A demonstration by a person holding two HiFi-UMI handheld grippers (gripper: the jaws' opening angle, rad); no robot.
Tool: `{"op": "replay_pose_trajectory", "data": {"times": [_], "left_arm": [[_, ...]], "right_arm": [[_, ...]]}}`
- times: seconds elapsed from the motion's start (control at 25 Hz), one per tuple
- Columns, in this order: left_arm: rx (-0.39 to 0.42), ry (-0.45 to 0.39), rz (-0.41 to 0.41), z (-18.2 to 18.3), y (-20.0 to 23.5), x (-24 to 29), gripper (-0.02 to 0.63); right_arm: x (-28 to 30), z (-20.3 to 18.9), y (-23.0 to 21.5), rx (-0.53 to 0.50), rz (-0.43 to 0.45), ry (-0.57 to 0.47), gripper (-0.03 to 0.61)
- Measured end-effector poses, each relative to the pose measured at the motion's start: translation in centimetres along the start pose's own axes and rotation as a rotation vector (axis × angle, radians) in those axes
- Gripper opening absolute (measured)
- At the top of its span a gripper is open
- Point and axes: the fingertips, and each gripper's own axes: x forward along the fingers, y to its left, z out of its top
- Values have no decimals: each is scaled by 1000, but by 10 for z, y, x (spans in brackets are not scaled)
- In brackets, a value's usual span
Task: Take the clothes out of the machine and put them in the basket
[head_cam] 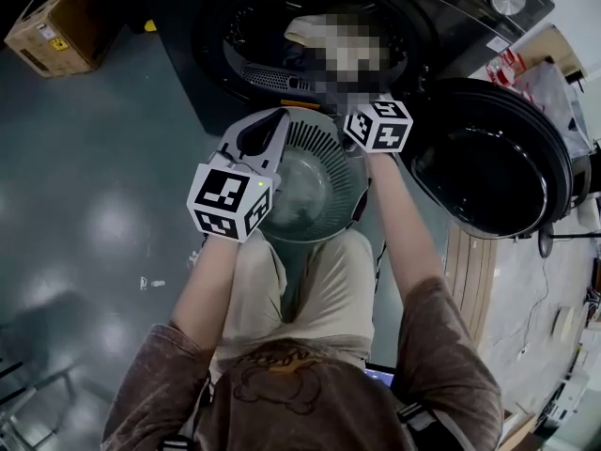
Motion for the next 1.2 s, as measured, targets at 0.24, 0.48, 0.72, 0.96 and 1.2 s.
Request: {"op": "replay_pose_trajectory", "data": {"times": [0.24, 0.48, 0.72, 0.96, 1.2], "left_arm": [[1, 26, 0, -9, 16, 9, 6], [-1, 68, -31, -25, 20, 22, 6], [-21, 96, -75, -34, 20, 30, 6], [-36, 122, -78, -43, 27, 32, 6], [-44, 147, -80, -50, 29, 35, 6]], "right_arm": [[52, -12, -30, -12, -64, 70, 448], [97, -11, -56, -42, -110, 108, 448], [131, -24, -76, -79, -148, 177, 449], [150, -36, -82, -113, -170, 227, 443], [154, -45, -94, -145, -214, 273, 272]]}}
